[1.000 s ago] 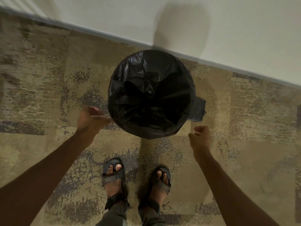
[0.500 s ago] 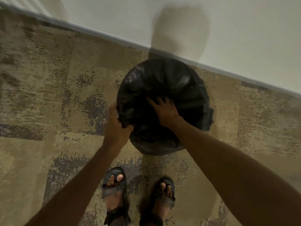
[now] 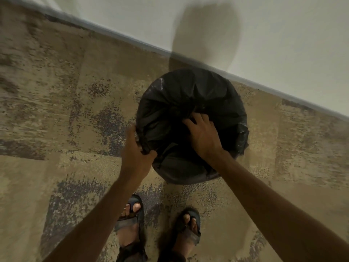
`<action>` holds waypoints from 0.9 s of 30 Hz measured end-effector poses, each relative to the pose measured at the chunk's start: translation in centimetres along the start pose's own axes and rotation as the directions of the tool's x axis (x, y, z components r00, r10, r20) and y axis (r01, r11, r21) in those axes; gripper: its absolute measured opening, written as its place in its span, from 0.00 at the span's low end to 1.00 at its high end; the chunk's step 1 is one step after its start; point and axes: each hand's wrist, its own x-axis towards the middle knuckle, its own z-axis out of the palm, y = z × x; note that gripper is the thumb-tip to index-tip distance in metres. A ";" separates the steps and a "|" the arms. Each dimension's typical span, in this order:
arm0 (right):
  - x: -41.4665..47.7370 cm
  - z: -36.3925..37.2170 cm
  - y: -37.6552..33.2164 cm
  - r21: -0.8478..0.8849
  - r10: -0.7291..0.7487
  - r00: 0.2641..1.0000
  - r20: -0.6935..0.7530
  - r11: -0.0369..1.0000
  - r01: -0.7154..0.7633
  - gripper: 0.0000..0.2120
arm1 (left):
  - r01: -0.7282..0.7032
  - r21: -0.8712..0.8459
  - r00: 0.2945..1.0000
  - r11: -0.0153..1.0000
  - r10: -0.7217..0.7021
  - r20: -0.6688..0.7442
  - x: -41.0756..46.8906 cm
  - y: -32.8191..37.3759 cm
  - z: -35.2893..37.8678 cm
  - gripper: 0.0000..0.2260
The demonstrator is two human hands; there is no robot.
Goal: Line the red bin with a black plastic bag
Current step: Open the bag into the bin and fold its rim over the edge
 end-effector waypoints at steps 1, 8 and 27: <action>-0.1 -0.1 -0.1 0.046 0.014 0.999 -0.040 0.999 -0.012 0.18 | 0.008 -0.006 1.000 1.000 -0.008 0.002 0.0 0.1 0.0 0.33; 5.5 3.7 -0.7 0.005 0.129 0.912 0.390 0.990 -0.142 0.24 | 0.000 0.046 0.999 0.999 0.002 -0.034 -0.1 0.3 0.5 0.34; -4.1 -1.9 0.1 0.402 0.325 0.933 -0.157 0.884 -0.240 0.16 | 0.130 -0.203 0.991 0.971 -0.135 -0.007 0.0 0.3 0.6 0.30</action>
